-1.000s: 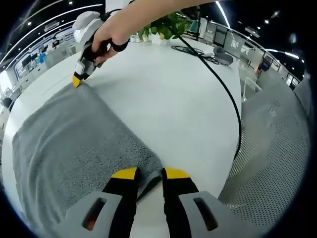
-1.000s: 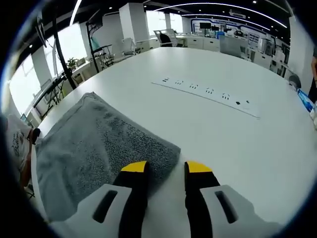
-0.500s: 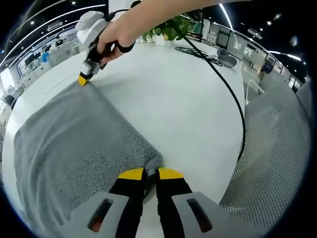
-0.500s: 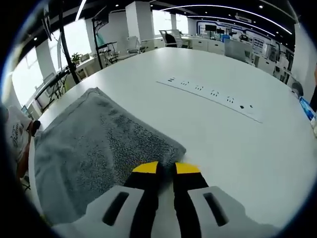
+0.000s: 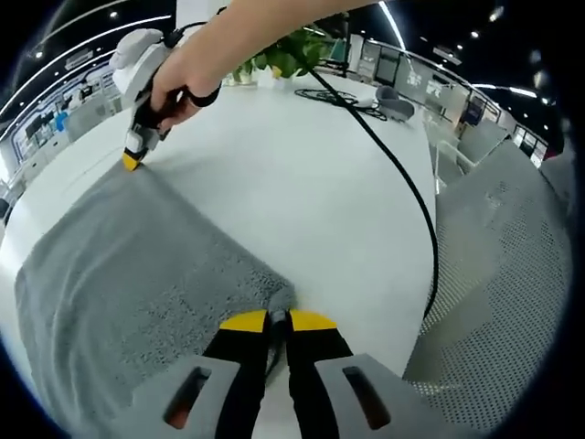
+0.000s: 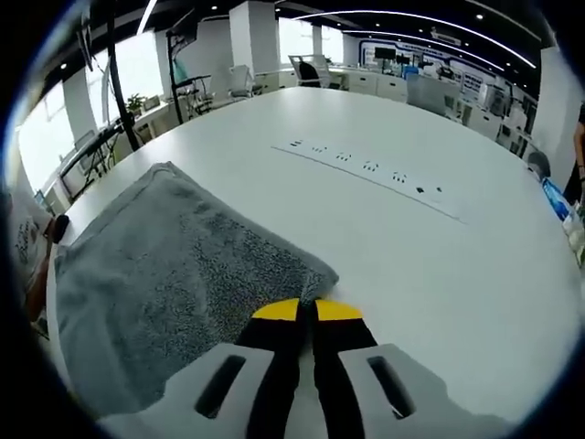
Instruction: Fold the towel on the table until its edges align and the towel forms a compact rectangular stack.
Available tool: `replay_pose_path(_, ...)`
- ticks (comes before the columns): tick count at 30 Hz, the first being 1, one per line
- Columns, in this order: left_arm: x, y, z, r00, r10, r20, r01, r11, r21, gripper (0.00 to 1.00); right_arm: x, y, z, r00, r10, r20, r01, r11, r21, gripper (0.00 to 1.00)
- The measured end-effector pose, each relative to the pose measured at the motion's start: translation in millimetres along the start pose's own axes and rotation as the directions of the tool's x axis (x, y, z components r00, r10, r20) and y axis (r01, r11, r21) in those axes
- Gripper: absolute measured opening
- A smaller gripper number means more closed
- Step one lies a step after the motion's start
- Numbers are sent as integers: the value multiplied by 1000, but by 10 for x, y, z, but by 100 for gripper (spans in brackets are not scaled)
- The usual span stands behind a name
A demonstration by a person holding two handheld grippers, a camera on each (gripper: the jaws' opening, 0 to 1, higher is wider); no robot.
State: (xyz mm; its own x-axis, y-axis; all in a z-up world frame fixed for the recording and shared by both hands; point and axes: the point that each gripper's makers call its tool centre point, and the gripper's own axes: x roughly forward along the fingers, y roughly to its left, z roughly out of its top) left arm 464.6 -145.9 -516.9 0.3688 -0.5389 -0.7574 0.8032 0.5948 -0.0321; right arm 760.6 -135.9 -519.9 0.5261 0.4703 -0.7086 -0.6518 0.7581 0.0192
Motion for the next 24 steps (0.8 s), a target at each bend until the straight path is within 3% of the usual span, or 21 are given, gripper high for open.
replay_pose_path(9, 222, -279, 283, 997, -78, 18, 76, 991, 114, 6, -308, -294, -147, 999, -50, -4, 50, 998, 32, 0)
replay_pose_path(14, 262, -397, 496, 992, -108, 64, 101, 989, 104, 6, -457, -457, -171, 997, -73, 3, 73, 997, 22, 0)
replay_pose_path(24, 490, -671, 725, 982, -174, 69, 162, 976, 148, 6, -665, -820, -387, 992, -128, -19, 129, 990, 59, 0)
